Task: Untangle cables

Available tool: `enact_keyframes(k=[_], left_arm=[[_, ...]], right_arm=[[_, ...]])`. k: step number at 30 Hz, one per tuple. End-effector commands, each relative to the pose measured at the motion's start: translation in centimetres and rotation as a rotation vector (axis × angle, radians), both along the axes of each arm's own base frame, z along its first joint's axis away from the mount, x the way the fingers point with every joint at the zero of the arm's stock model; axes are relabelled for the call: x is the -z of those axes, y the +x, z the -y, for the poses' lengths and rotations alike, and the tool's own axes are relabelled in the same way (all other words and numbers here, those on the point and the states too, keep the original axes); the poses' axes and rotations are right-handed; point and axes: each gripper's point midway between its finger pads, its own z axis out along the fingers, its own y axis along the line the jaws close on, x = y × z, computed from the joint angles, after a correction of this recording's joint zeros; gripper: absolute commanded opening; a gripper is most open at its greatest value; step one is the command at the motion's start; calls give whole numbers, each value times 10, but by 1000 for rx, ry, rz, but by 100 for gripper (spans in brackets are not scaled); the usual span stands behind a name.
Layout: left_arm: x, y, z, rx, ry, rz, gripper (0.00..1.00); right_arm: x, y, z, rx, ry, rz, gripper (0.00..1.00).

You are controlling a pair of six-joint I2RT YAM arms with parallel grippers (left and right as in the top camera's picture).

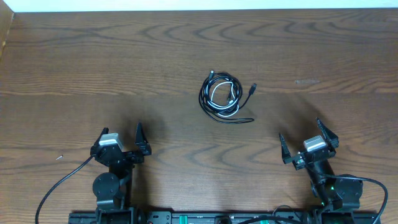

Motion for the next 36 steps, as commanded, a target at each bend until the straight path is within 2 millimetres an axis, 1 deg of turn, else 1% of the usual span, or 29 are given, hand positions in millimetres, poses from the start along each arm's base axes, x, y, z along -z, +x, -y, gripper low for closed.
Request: enact_keyframes(k=[1,23,26,30,36], left_arm=[[16,-1,-1,-1,10,-56,98],[16,-1,-1,-1,10,-56,98],[16,-1,-1,-1,10,-56,98],[16,-1,-2,-8,11,-56,98],[16,-1,-2,-10,11,-56,98]], right_arm=[[2,0,1,2,-4,-4,99],[2,0,1,2,-5,-4,99],[0,1,1,5,-5,6,99],[2,1,4,22,-6,-3,99],[2,0,1,4,6,-7,99]])
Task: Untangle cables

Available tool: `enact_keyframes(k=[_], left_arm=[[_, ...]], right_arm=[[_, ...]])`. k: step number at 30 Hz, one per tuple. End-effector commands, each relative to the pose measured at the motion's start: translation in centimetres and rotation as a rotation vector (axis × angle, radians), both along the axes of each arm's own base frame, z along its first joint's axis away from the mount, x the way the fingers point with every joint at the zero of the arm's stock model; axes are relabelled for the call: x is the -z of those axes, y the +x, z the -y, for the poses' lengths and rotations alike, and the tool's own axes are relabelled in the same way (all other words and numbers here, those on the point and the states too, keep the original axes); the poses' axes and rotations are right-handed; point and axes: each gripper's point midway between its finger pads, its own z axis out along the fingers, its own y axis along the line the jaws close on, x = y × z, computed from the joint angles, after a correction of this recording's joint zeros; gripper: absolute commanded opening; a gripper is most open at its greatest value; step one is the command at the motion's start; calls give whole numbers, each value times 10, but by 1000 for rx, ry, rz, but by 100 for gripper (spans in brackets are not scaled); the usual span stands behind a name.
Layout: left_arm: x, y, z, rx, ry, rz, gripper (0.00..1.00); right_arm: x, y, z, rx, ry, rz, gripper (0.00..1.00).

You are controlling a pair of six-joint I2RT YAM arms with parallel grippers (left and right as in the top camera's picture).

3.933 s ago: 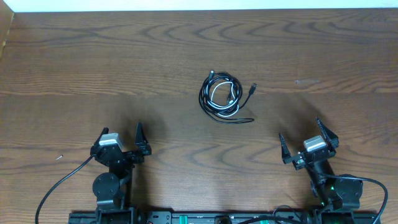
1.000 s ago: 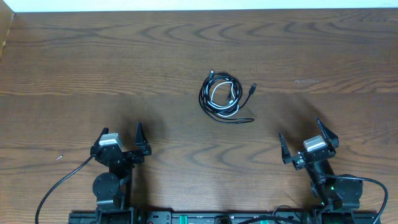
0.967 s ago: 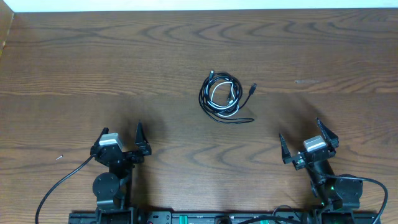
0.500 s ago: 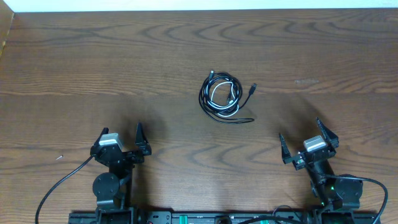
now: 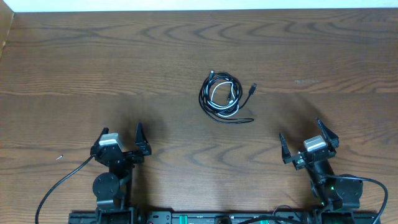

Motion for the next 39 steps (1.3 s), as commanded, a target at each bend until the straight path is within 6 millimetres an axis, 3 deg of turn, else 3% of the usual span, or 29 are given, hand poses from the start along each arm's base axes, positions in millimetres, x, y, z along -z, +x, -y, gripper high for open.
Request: enact_keyframes(k=[1,6,13,23,29,33,39], left_arm=[[16,-1,-2,-9,11,-56,98],[14,-3,-22,-126,26,-48,98],[-10,-3,-24,-138,29,11,98],[-56,12,-20,-100,68,-119,98],[-83,39,-19,-80,62,-297,98],[-98,53,-18,-66,69,-383,98],[-116,74,2,31,78,-484,98]], right_arm=[[2,0,-1,-7,7,-7,99],[2,0,-1,-9,22,-13,99],[1,-1,-4,-26,63,-32,99],[-36,-2,-10,-62,91,-46,99],[-70,13,-12,-69,95,-155,99],[-81,31,-18,-102,88,-276,99],[-88,62,-18,-102,78,-480,99]])
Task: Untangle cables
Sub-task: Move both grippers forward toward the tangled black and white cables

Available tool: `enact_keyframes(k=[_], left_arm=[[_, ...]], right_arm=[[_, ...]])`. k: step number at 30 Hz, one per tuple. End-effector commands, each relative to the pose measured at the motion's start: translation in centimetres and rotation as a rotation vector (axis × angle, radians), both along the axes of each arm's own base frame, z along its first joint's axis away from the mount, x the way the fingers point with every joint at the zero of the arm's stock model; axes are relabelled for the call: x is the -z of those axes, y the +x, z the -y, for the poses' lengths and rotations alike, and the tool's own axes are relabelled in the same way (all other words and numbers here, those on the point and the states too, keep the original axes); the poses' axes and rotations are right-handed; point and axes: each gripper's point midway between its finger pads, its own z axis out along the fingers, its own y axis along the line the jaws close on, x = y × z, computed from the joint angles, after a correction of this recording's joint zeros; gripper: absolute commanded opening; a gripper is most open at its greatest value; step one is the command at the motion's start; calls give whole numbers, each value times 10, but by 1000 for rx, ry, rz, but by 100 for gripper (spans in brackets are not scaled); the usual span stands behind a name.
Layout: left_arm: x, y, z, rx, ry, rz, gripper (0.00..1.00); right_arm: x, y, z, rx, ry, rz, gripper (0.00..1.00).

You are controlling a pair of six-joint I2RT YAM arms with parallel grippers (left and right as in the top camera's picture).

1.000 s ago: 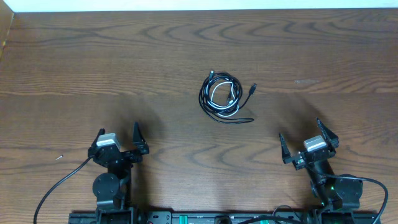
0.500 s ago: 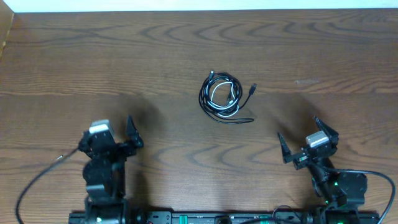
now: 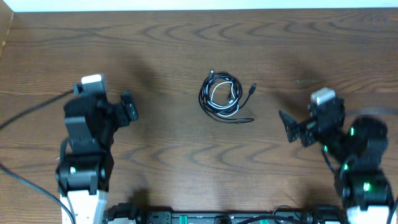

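Note:
A tangled bundle of black and white cables (image 3: 222, 97) lies coiled on the wooden table (image 3: 186, 43), just right of centre, with a black plug end (image 3: 252, 88) sticking out on its right. My left gripper (image 3: 104, 102) is raised over the table well left of the bundle, its fingers spread open and empty. My right gripper (image 3: 311, 121) is raised to the right of the bundle, a little nearer to it, also open and empty. Its image is slightly blurred.
The arms' bases and a rail (image 3: 205, 218) line the front edge of the table. A black lead (image 3: 31, 112) trails from the left arm toward the left edge. A white wall strip (image 3: 186, 5) borders the far edge.
Both arms have lifted from their low rest poses near the front edge. The left gripper now sits farther back and left, the right farther back beside the bundle. The cables have not moved.
At both earlier moments the two arms rested folded near the front edge with fingers open, and the cable bundle lay untouched at centre. Now both arms are raised and farther out over the table, still open, with the bundle where it was.

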Motion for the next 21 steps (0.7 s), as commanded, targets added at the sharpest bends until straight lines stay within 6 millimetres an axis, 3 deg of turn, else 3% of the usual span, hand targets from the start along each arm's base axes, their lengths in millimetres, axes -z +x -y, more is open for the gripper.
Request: enact_keyframes(k=[1,8,13,14,15,18,21], left_arm=[[-21,16,18,89,17,-35,98],[-25,51,65,246,56,-217,98],[-4,69,102,342,56,-338,98],[14,68,135,457,-9,-393,98],[21,63,152,517,-53,-424,98],[33,49,193,667,-201,-495,98],[39,44,221,776,-309,-517,98]], right_arm=[[-15,19,-1,-26,-21,-72,99],[-4,56,-1,-38,-26,-374,99],[10,81,-7,-68,3,-493,99],[21,90,-12,-89,20,-515,99],[26,91,-12,-88,20,-529,99],[28,97,-30,-134,151,-567,99],[31,99,-42,-186,222,-589,99]])
